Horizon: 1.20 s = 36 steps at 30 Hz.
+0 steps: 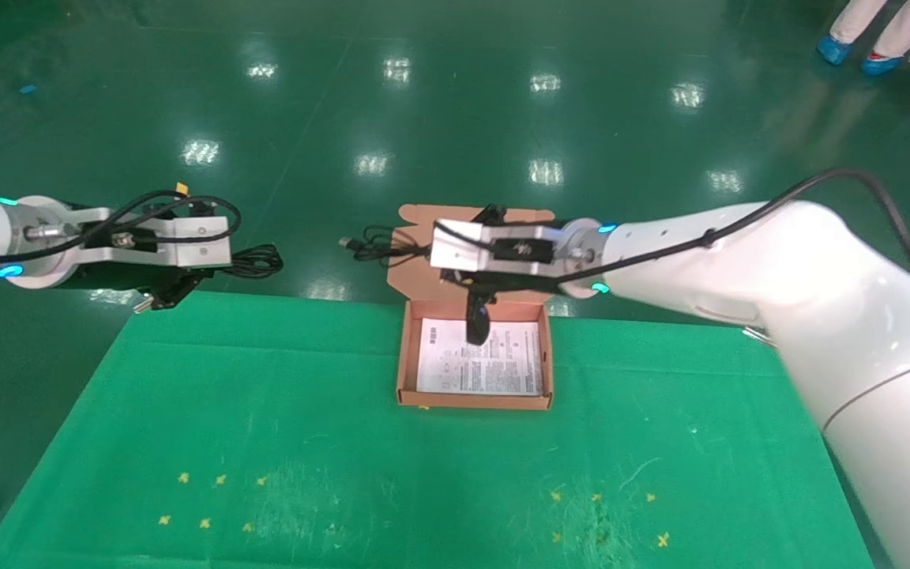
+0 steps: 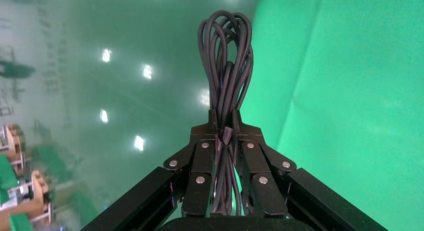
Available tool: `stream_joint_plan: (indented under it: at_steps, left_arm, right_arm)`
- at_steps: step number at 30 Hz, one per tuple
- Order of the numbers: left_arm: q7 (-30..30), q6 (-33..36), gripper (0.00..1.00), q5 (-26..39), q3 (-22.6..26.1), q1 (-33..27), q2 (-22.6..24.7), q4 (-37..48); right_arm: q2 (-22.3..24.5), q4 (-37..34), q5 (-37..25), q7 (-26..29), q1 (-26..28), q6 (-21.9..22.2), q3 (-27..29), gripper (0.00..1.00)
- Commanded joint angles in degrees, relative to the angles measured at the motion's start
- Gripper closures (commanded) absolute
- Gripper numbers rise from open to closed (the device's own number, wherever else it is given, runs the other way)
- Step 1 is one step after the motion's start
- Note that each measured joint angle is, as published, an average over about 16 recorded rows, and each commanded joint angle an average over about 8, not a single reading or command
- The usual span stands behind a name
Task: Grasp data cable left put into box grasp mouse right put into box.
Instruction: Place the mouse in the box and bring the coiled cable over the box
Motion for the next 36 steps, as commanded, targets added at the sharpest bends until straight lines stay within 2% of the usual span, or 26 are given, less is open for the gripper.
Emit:
stream_joint_plan:
  at_steps: [1, 9, 17, 18, 25, 26, 31, 36]
  left_arm:
    - [-1.52, 0.72, 1.0, 0.9, 0.17, 0.16, -0.57, -1.6]
    - [-3.93, 1.19, 1.0, 2.03, 0.26, 0.9, -1.2, -4.35]
    - [-4.65, 1.32, 1.0, 2.38, 0.28, 1.13, -1.39, -5.19]
    - [-4.68, 1.33, 1.0, 2.39, 0.28, 1.14, -1.39, -5.22]
    - [-4.75, 1.4, 1.0, 2.48, 0.29, 1.2, -1.47, -5.42]
    - [-4.75, 1.41, 1.0, 2.49, 0.29, 1.2, -1.48, -5.44]
    - [-4.27, 0.69, 1.0, 1.91, 0.27, 1.53, -0.7, -5.16]
    - [-1.48, -3.05, 1.0, -0.14, 0.19, 2.75, 2.53, -2.61]
  right_arm:
    - [-0.11, -0.09, 1.06, 0.04, -0.48, 0.5, -1.36, 1.0]
    - [-0.26, 0.8, 7.16, 3.75, -2.43, 4.25, -8.87, 1.0]
    - [-0.31, -3.15, 12.12, 10.8, -3.69, 7.5, -17.28, 1.0]
    - [-0.31, -3.67, 12.41, 11.64, -3.68, 7.67, -18.16, 0.92]
    - [-0.31, -5.66, 13.29, 14.64, -3.36, 8.33, -21.75, 0.05]
    - [-0.24, -5.68, 13.35, 14.73, -3.34, 8.38, -21.95, 0.0]
    - [0.62, -4.41, 13.56, 14.96, -3.49, 8.4, -22.11, 0.0]
    - [1.92, -3.18, 13.47, 15.96, -3.18, 8.78, -22.7, 0.0]
